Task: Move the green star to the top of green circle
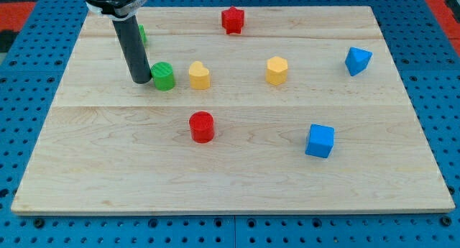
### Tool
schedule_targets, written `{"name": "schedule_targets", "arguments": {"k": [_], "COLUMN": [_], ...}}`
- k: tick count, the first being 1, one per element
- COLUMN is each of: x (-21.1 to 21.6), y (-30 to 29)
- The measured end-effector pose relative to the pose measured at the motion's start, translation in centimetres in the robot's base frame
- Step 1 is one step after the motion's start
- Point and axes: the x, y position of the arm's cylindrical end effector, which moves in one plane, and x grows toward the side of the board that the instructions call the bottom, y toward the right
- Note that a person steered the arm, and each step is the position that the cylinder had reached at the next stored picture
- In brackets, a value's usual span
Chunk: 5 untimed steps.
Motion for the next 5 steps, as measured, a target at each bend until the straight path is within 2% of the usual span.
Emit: {"name": "schedule_targets", "arguments": {"k": [1,2,3,4,5], "x": [0.0,0.0,-2.3,-6.4,-11.4], "y": [2.2,-0.2,-4.7,-9.1,-11.2]}}
